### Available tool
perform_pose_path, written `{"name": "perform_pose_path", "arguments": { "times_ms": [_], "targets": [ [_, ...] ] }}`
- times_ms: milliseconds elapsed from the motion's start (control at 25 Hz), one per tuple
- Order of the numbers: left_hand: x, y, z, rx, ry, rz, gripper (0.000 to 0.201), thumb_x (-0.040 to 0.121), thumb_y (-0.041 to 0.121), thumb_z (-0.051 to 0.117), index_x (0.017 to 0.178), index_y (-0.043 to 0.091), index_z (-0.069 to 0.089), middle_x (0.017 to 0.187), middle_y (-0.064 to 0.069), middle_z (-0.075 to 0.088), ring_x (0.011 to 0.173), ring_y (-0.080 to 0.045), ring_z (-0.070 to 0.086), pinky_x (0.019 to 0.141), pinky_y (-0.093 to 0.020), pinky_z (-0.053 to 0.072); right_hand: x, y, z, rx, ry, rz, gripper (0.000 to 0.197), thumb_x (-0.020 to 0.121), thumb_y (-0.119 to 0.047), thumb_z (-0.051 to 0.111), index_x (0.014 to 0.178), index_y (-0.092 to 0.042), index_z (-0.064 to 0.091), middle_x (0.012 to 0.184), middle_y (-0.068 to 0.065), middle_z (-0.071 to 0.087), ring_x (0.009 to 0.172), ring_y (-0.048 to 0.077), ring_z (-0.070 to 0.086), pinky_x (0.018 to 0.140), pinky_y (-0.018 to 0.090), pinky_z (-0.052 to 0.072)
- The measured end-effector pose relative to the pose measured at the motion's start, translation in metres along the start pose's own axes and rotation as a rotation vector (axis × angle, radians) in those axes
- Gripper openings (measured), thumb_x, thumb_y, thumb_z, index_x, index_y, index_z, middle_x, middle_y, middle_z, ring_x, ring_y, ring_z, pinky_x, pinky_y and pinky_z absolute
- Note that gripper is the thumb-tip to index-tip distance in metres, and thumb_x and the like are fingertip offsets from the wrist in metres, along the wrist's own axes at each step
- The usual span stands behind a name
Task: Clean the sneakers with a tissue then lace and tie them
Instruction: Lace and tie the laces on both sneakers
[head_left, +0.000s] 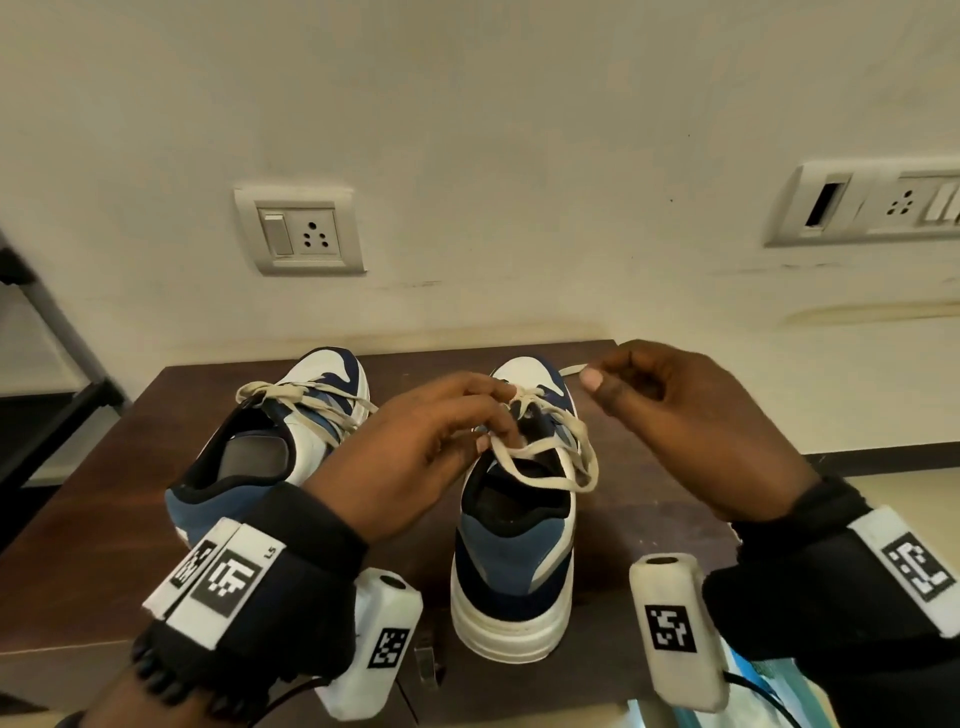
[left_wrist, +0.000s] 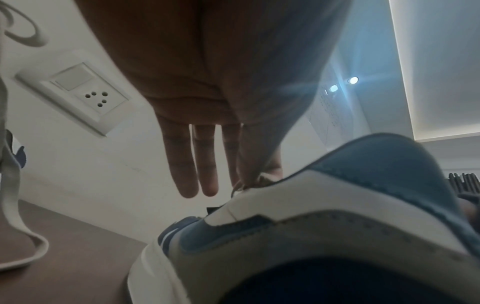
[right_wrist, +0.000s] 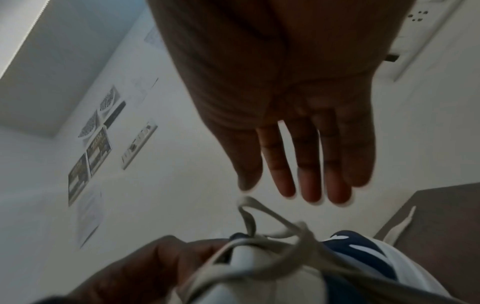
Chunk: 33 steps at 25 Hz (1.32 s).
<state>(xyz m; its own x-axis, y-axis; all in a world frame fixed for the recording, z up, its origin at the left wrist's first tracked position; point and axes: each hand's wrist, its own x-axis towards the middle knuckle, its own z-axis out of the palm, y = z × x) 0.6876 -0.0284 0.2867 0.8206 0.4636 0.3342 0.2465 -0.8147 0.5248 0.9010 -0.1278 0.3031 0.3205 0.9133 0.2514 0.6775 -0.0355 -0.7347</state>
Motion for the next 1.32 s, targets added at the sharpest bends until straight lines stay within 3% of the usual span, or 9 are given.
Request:
{"name": "perform_pose_path", "arguments": {
  "times_ms": [160,320,560,760,920,1000,1080,1200,1320],
  "targets": [
    [-0.002,0.001,-0.001,-0.217,0.064,-0.08,0.015,0.094,0.01,0.055,0.098,0.025,0.056,0.118,0.014,0.064,0.113,-0.006,0.057,0.086,-0.028,0.05,-0.003,0.007,0.01,-0.136,-0.296,0.047,0.034,0.092,-0.049,0.046,0.109,-0.026,0.064,0.099,-0.008,0.068,0.09,0.006,0.061,0.082,0.029,0.05],
    [-0.001,0.002,-0.001,-0.296,0.187,-0.121,0.011,0.095,0.024,0.052,0.106,0.027,0.05,0.1,0.01,0.066,0.098,-0.013,0.064,0.085,-0.042,0.053,-0.001,0.012,0.01,-0.077,-0.329,0.013,0.014,0.093,-0.032,0.054,0.098,-0.024,0.064,0.084,-0.004,0.068,0.077,0.008,0.064,0.075,0.028,0.053],
    [0.001,0.003,-0.011,-0.243,0.265,-0.135,0.006,0.094,0.022,0.057,0.1,0.025,0.056,0.088,0.009,0.065,0.087,-0.014,0.064,0.08,-0.041,0.053,0.009,0.009,0.005,0.064,-0.105,-0.043,0.007,0.091,-0.021,0.06,0.09,-0.021,0.067,0.073,0.0,0.069,0.068,0.012,0.066,0.069,0.031,0.056],
    [0.014,0.002,-0.019,-0.41,0.294,-0.224,0.013,0.09,0.024,0.057,0.103,0.024,0.056,0.088,-0.003,0.064,0.085,-0.021,0.065,0.081,-0.04,0.055,0.033,0.001,-0.01,0.633,0.062,-0.014,0.015,0.094,-0.015,0.055,0.102,-0.011,0.067,0.087,0.009,0.071,0.079,0.024,0.07,0.067,0.031,0.054],
    [0.024,-0.002,-0.032,-0.573,0.426,-0.234,0.032,0.084,0.023,0.068,0.111,0.014,0.055,0.089,-0.009,0.061,0.08,-0.02,0.063,0.07,-0.024,0.055,0.029,0.015,-0.01,0.103,-0.273,-0.011,0.019,0.091,-0.039,0.056,0.101,-0.027,0.067,0.092,-0.004,0.071,0.085,0.01,0.067,0.078,0.033,0.054],
    [0.022,-0.012,-0.033,-0.552,0.523,-0.299,0.03,0.086,0.021,0.063,0.113,0.015,0.053,0.095,-0.007,0.062,0.081,-0.018,0.064,0.066,-0.021,0.053,0.022,0.013,-0.009,0.044,-0.501,-0.024,0.025,0.085,-0.046,0.059,0.099,-0.027,0.067,0.091,-0.003,0.071,0.087,0.011,0.066,0.083,0.033,0.053],
    [0.018,-0.021,-0.027,-0.399,0.554,-0.382,0.032,0.089,0.019,0.063,0.118,0.022,0.05,0.11,0.0,0.06,0.094,-0.015,0.063,0.071,-0.022,0.053,0.017,0.007,-0.008,0.083,-0.502,-0.061,0.018,0.084,-0.038,0.063,0.093,-0.023,0.068,0.082,0.0,0.071,0.079,0.014,0.067,0.082,0.033,0.052],
    [0.008,-0.016,-0.019,-0.137,0.468,-0.34,0.034,0.088,0.029,0.064,0.12,0.034,0.051,0.122,0.012,0.05,0.108,-0.003,0.054,0.082,-0.021,0.046,0.022,0.001,-0.005,0.231,-0.224,-0.096,0.014,0.087,-0.03,0.062,0.09,-0.018,0.068,0.074,0.002,0.07,0.071,0.015,0.066,0.078,0.033,0.052],
    [0.013,0.004,-0.018,-0.106,0.143,-0.101,0.026,0.088,0.045,0.061,0.112,0.036,0.061,0.112,0.018,0.055,0.108,-0.006,0.054,0.088,-0.02,0.043,0.036,-0.001,-0.002,0.507,-0.103,-0.022,0.021,0.086,-0.03,0.064,0.097,-0.012,0.066,0.071,0.005,0.067,0.056,0.017,0.057,0.057,0.026,0.049]
  ]
}}
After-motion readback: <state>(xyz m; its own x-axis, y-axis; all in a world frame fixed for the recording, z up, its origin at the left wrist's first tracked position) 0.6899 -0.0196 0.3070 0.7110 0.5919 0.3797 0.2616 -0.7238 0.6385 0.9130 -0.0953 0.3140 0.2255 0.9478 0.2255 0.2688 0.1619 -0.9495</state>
